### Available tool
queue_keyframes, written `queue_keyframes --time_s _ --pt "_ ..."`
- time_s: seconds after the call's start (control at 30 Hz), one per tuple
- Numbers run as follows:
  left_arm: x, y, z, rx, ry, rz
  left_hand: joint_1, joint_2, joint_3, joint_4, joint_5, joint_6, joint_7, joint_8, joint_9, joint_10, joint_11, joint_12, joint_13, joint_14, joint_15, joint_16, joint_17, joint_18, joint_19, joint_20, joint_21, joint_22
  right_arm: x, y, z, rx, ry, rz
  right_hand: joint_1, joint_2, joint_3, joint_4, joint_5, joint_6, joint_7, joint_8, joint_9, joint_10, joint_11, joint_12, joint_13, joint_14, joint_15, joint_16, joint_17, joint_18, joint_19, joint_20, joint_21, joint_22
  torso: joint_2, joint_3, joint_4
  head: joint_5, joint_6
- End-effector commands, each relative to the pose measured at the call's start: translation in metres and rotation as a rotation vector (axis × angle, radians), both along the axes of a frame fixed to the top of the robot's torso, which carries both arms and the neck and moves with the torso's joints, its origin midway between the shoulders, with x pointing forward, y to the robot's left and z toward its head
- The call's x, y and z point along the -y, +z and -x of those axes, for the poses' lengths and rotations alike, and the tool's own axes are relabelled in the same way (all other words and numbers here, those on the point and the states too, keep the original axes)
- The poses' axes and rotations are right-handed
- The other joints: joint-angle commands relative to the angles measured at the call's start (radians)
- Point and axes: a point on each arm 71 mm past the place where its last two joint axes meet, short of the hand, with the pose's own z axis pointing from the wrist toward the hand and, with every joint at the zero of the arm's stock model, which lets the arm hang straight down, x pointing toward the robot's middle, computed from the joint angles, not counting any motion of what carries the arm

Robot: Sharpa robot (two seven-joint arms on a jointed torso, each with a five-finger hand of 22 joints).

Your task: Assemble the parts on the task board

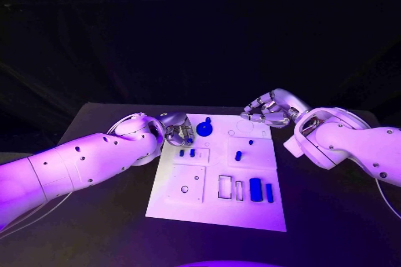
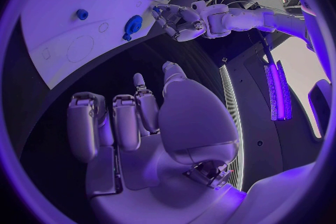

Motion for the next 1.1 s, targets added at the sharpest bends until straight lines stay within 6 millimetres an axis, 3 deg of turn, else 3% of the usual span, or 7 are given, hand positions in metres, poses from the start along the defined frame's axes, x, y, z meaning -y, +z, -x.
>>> queue_keyframes --time_s 0.03,0.3,0.8,0.97,1.1 --pt "0.0000 -0.0035 0.0001 -0.016 0.001 -0.028 -0.007 -0.003 0.003 -0.001 -0.005 0.008 0.002 -0.001 0.001 0.007 0.000 -0.002 0.000 0.001 -0.004 0.006 -0.001 -0.015 0.007 -0.001 0.004 0.001 -0.0011 -0.0004 0.0004 -0.001 0.011 0.006 0.004 0.004 -0.002 -0.005 0.004 0.001 -0.003 0.005 -0.001 0.002 -0.004 0.002 0.077 0.069 -0.007 -0.003 0.103 0.010 0.048 -0.007 0.001 0.169 0.000 0.0010 0.0002 0.000 0.001" --pt "0.0025 -0.0048 -0.0004 -0.018 -0.001 -0.027 -0.008 -0.002 0.004 0.000 -0.007 0.008 0.002 -0.003 0.001 0.009 0.000 -0.004 0.000 0.001 -0.003 0.006 -0.001 -0.015 0.008 -0.001 0.005 0.002 -0.0011 -0.0004 0.0006 -0.001 0.012 0.006 0.004 0.004 -0.002 -0.005 0.004 0.001 -0.003 0.005 -0.001 0.002 -0.004 0.002 0.077 0.069 -0.007 -0.003 0.103 0.010 0.048 -0.007 0.001 0.169 0.000 0.0008 -0.0004 -0.002 0.002" --pt "0.0015 -0.0065 -0.0014 -0.033 0.004 -0.031 -0.013 -0.007 0.011 -0.003 -0.009 -0.020 0.016 -0.037 -0.012 0.010 0.010 -0.031 0.002 0.000 0.004 0.009 -0.007 -0.014 0.004 0.005 0.004 0.001 -0.0006 -0.0003 0.0008 -0.002 0.011 0.007 0.004 0.004 -0.002 -0.005 0.004 0.001 -0.003 0.005 -0.001 0.002 -0.004 0.002 0.077 0.069 -0.007 -0.003 0.103 0.010 0.048 -0.007 0.001 0.169 0.000 0.0000 0.0007 -0.006 0.002" --pt "0.0006 -0.0065 -0.0017 -0.035 0.010 -0.026 -0.018 -0.012 0.014 -0.003 -0.009 -0.039 0.020 -0.057 -0.021 0.015 0.013 -0.040 0.004 -0.001 0.006 0.011 -0.009 -0.014 0.003 0.008 0.004 0.001 -0.0004 -0.0003 0.0009 -0.002 0.010 0.007 0.004 0.004 -0.002 -0.005 0.004 0.001 -0.003 0.005 -0.001 0.002 -0.004 0.002 0.077 0.069 -0.007 -0.003 0.103 0.010 0.048 -0.007 0.001 0.169 0.000 0.0001 0.0011 -0.006 0.002" --pt "-0.0010 -0.0068 -0.0022 -0.040 0.020 -0.021 -0.022 -0.019 0.018 -0.002 -0.010 -0.095 0.022 -0.094 -0.041 0.021 0.013 -0.049 0.007 -0.002 0.007 0.012 -0.013 -0.014 0.003 0.010 0.005 0.003 -0.0002 -0.0003 0.0009 -0.002 0.010 0.007 0.004 0.004 -0.002 -0.005 0.004 0.001 -0.003 0.005 -0.001 0.002 -0.004 0.002 0.077 0.069 -0.007 -0.003 0.103 0.010 0.048 -0.007 0.001 0.169 0.000 -0.0004 0.0008 -0.005 0.001"
